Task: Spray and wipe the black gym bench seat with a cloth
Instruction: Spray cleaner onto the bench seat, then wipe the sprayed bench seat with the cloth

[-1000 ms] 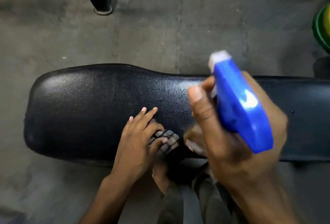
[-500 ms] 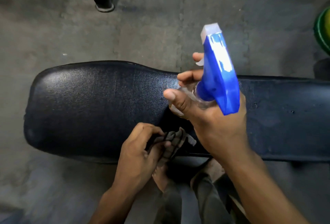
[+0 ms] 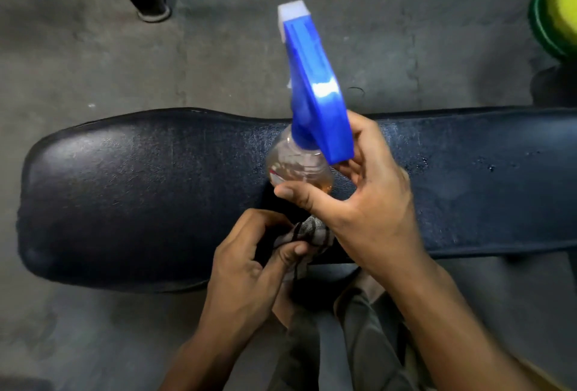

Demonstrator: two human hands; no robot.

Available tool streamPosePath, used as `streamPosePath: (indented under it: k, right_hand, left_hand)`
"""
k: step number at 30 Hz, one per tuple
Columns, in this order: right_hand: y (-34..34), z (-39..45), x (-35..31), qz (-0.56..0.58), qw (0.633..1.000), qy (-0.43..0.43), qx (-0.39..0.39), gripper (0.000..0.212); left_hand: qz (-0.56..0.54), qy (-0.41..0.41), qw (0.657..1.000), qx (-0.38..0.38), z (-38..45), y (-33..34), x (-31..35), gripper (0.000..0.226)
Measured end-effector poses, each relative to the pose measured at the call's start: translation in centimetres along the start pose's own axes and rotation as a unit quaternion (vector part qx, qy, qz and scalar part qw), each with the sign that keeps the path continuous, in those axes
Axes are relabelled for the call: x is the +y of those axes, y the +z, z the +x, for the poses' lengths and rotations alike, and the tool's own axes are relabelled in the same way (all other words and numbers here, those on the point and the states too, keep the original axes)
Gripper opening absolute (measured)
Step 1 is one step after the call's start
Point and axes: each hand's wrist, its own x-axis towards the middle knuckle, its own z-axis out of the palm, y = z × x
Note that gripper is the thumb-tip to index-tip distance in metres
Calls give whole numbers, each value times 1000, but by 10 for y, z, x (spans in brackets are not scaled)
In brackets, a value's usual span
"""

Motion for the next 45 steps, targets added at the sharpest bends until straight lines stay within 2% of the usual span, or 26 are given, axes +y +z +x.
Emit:
streamPosePath:
  k: [5,8,11,14,16,18,22,25,30,32,33,35,38,39,41,43,45]
  right_hand:
    - [-39,-18,18,-2,1000,12,-13,102]
    - [-69,-51,30,43,998,48,-25,94]
    - [-92,-81,37,-14,997,64,-49,89]
    - [-110,-93,44,-77,993,77,-34,83]
    - [-126,-94,53,-77,993,87,-7,67]
    - [-143,-92,62,-125,990,70,17,48]
    - [-179,-83,77,-213,974,73,40,31]
    - [-212,-78,89,-208,969,105,86,13]
    - [-272,-60,118,-52,965,213,145,21]
    - [-293,-47,134,-11,961,222,166,20]
    - [-303,-39,143,-11,958,225,175,29]
    - [-320,-24,158,-73,948,239,195,51]
    - [-337,-7,171,-273,900,224,255,81]
    - [-339,-6,172,-336,881,195,269,83]
    - [-331,-7,172,-412,859,130,274,72]
    - [-308,-11,172,-411,878,100,225,63]
    - [-280,-15,174,-432,884,117,136,67]
  left_hand:
    - [-23,-5,1000,-14,3,13,10,21]
    - [-36,-4,999,-31,5,27,24,20]
    - [-45,10,997,-63,10,53,45,21]
    - [-52,39,992,-108,18,82,65,25]
    - [-39,69,986,-149,26,106,78,28]
    - [-20,93,978,-184,33,128,89,31]
    - [29,124,966,-223,53,174,109,35]
    - [68,152,955,-244,74,210,123,40]
    - [150,195,947,-208,132,273,123,30]
    - [220,225,933,-177,160,298,118,32]
    - [244,241,924,-169,173,312,116,34]
    - [276,277,902,-181,191,341,116,41]
    - [349,316,858,-206,198,373,110,48]
    - [371,321,847,-203,198,379,108,49]
    - [381,325,844,-195,199,381,104,48]
    - [377,321,845,-204,202,378,103,47]
    - [375,313,847,-210,202,376,103,48]
